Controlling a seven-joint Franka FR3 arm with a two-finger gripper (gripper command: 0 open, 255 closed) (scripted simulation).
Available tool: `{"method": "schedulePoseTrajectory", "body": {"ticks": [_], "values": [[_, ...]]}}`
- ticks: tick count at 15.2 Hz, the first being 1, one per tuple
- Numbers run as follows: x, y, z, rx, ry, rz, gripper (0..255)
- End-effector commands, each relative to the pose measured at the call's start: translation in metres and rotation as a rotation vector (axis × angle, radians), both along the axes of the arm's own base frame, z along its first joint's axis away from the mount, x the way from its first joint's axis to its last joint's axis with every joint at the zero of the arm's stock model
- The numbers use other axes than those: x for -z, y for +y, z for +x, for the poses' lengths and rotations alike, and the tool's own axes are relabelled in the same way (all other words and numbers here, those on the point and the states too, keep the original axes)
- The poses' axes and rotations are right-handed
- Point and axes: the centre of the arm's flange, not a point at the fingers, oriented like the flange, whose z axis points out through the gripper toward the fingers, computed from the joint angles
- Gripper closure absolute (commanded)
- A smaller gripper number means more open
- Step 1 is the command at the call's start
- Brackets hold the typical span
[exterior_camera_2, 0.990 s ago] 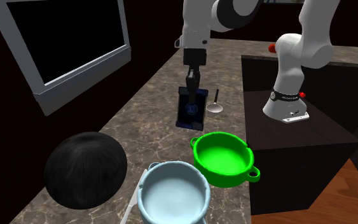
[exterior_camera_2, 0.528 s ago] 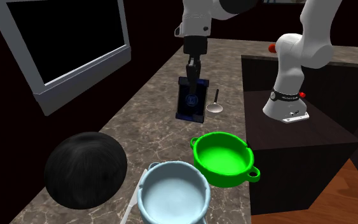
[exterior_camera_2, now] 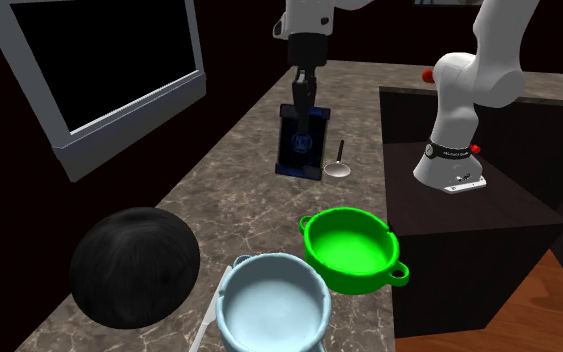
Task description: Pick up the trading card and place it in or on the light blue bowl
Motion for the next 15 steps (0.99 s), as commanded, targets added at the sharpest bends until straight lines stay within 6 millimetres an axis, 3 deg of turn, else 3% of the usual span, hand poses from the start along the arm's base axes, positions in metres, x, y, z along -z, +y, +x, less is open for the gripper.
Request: {"method": "schedulePoseTrajectory", "body": {"ticks": [1, 15], "values": [[-0.005, 0.019, 0.005, 0.0, 0.001, 0.0, 255], [-0.032, 0.194, 0.058, 0.0, 0.001, 0.0, 255]]}}
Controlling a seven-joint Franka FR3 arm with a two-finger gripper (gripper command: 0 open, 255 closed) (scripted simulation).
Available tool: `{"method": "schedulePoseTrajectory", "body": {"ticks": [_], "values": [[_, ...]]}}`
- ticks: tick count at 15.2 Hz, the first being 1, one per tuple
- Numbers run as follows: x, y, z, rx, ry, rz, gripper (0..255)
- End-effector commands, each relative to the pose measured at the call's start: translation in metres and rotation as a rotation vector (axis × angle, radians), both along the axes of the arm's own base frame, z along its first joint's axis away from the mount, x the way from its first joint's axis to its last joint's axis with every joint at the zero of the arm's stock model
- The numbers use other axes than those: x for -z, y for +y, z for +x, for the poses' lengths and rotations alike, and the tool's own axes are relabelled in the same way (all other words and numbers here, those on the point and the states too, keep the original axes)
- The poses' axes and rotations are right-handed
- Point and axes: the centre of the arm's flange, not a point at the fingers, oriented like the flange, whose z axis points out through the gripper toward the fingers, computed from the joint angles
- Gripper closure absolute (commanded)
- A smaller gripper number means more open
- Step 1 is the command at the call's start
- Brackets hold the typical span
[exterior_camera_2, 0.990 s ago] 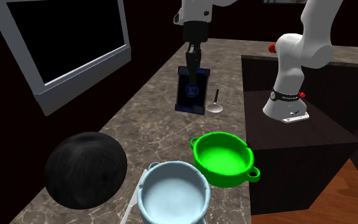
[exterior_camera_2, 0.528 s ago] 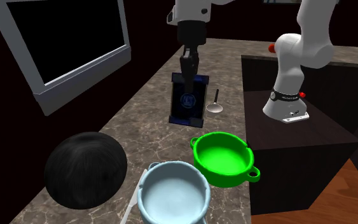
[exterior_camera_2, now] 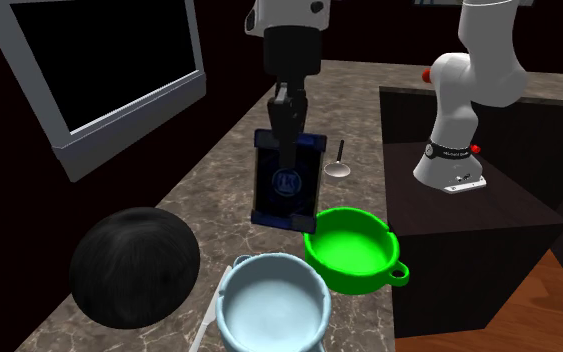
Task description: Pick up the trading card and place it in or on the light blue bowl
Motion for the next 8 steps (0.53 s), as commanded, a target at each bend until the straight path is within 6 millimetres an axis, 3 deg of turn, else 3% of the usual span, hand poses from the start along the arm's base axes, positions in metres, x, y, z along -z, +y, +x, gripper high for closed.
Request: {"method": "schedulePoseTrajectory", "body": {"ticks": [1, 5, 8], "values": [[-0.002, 0.027, 0.008, 0.002, 0.0, 0.0, 255], [-0.01, 0.077, 0.023, 0.002, 0.0, 0.0, 255], [-0.001, 0.085, 0.025, 0.002, 0.0, 0.0, 255]]}}
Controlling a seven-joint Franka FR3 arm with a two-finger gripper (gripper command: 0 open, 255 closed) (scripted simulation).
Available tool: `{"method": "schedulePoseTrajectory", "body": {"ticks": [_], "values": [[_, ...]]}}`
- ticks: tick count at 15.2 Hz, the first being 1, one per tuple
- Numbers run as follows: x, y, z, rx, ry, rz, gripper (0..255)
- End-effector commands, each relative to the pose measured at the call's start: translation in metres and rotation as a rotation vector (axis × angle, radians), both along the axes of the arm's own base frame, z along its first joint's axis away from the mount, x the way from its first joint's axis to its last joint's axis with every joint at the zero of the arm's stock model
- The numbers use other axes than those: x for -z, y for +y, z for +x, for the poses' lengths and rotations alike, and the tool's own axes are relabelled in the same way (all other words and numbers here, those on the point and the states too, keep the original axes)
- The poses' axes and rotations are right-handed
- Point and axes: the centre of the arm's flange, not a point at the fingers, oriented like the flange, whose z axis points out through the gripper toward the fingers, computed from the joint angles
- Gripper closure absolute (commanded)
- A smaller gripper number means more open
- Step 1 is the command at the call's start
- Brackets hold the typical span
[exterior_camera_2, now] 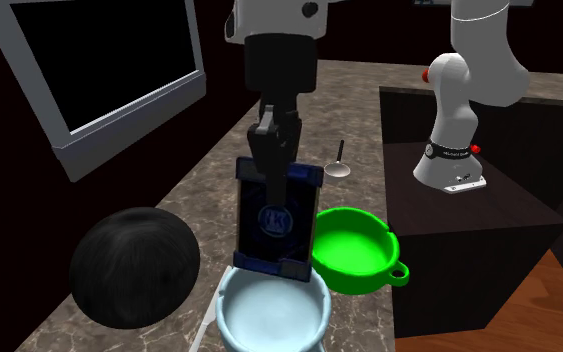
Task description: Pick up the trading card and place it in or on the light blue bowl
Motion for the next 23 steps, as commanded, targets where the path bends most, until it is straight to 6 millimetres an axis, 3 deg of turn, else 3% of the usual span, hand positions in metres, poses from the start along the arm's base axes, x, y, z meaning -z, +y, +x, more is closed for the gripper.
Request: {"method": "schedulePoseTrajectory", "body": {"ticks": [1, 19, 23], "values": [[0.008, 0.003, 0.002, 0.001, 0.0, 0.0, 255], [0.103, 0.003, 0.002, 0.001, 0.0, 0.0, 255], [0.103, 0.003, 0.002, 0.001, 0.0, 0.0, 255]]}}
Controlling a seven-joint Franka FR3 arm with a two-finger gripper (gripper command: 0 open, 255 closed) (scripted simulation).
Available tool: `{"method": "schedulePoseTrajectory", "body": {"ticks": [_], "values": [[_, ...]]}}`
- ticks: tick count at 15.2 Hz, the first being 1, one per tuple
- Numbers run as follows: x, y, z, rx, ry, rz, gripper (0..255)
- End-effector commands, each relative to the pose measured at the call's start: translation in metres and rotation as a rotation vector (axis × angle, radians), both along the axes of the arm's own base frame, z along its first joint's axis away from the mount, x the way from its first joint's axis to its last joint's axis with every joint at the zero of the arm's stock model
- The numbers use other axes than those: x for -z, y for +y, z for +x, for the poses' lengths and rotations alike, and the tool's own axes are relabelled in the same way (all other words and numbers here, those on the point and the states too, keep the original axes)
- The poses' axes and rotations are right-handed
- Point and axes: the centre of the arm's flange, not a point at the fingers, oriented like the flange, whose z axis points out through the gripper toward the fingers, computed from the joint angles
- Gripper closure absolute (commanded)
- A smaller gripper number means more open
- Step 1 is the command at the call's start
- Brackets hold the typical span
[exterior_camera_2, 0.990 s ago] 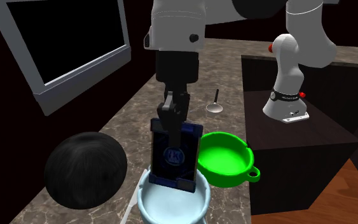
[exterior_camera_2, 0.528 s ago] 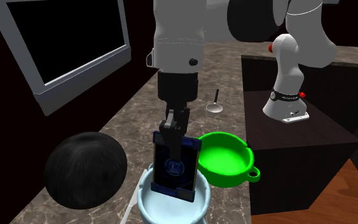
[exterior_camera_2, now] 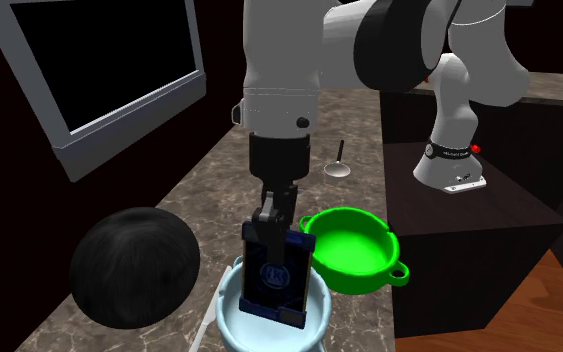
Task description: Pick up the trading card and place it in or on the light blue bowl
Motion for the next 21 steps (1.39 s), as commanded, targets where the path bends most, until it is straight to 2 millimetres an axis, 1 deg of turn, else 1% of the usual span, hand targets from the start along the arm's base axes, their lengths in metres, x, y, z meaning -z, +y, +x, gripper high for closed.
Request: {"method": "schedulePoseTrajectory", "body": {"ticks": [1, 3, 4, 9, 13, 21], "values": [[0.0, 0.0, 0.0, 0.0, 0.0, 0.0, 255], [0.0, 0.0, 0.0, 0.0, 0.0, 0.0, 255], [0.0, 0.0, 0.0, 0.0, 0.0, 0.0, 0], [0.0, 0.0, 0.0, 0.0, 0.0, 0.0, 0], [-0.047, -0.015, -0.003, 0.0, 0.0, 0.0, 0], [-0.047, -0.015, -0.003, 0.0, 0.0, 0.0, 0]]}}
